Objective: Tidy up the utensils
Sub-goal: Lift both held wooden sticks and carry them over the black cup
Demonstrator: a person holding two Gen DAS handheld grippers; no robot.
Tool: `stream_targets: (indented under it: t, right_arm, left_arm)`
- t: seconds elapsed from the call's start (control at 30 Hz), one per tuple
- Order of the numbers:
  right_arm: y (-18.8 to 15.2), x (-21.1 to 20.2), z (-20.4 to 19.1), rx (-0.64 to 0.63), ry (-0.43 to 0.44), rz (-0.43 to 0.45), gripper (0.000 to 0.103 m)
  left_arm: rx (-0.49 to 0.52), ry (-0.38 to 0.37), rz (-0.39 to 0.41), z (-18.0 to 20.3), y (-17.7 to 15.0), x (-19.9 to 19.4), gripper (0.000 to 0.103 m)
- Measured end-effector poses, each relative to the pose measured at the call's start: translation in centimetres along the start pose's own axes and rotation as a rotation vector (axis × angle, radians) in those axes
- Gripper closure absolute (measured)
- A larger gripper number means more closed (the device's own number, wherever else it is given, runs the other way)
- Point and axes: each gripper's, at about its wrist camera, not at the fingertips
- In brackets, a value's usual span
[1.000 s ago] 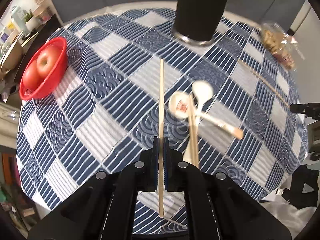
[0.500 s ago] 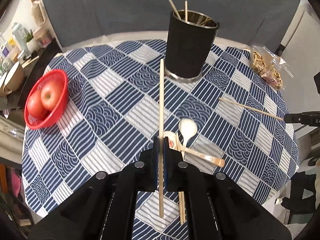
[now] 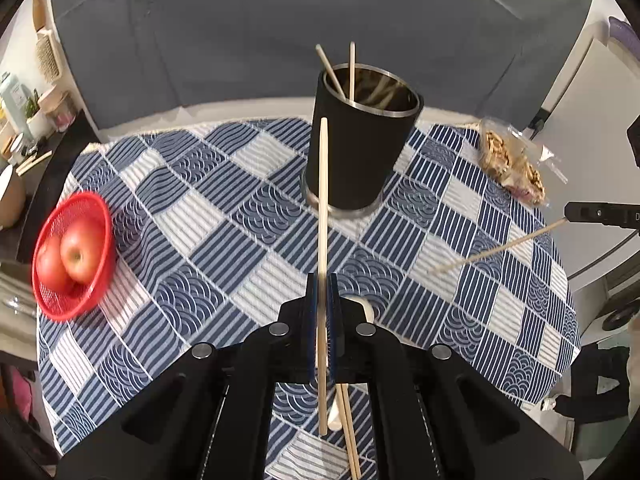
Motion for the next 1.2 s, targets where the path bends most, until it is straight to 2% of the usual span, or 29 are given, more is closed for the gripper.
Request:
stream_targets:
  t: [0.1,0.27,0.43,0.5,0.7,0.8,0.9,1.0,1.2]
  right_arm:
    - [0.8,-0.9,-1.0,0.002,-0.007,0.035,0.099]
    - [2.1,-2.9,-2.9,-0.020,-0.028,0.094,0.099]
    - [3.5,-5.0,-4.8,-0.040,-0.074,0.149,0.099]
    - [4.2,-6.1,-5.7,-0.045,-0.083,0.174,0.099]
    - [6.2,-8.6,-8.0,-0.066,-0.094,0.238,0.099]
    - [7.3,-9.2,-9.0,-0.059,-0.100,0.263,0.099]
    - [8.2,-9.8,-9.9,-0.036,-0.098,0.292,0.099]
    - [9.0,-10.1,-10.7,-0.019,-0.087,0.308,0.099]
    - [10.8,-9.9,-12.6,-0.011,-0.138,0.304,0.099]
  left_arm:
    - [0.000,-0.024,0.032,-0.6,1.3,-0.7,0.099]
    - [0.032,-0.020,0.073,-1.4,3.0,-1.8,0.099]
    - [0.022,-0.065,0.097,-2.4,4.4,-2.0,0.099]
    - [0.019,-0.067,0.120,-2.7,5.0,-2.2,0.099]
    - [0.008,-0.134,0.167,-3.4,7.2,-2.8,0.099]
    - [0.043,-0.136,0.202,-3.5,9.0,-2.8,0.099]
    - [0.045,-0.175,0.225,-3.8,11.0,-2.2,0.099]
    - [0.092,-0.156,0.259,-3.6,13.0,-1.3,0.099]
    - [0.117,-0.223,0.287,-3.9,15.8,0.5,0.099]
Point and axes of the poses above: each gripper's, at about its wrist camera, not at the fingertips, and x roughly the way its jaws point, z to its right, y to its top, and after that the axes turned 7 degrees about x, right-handed
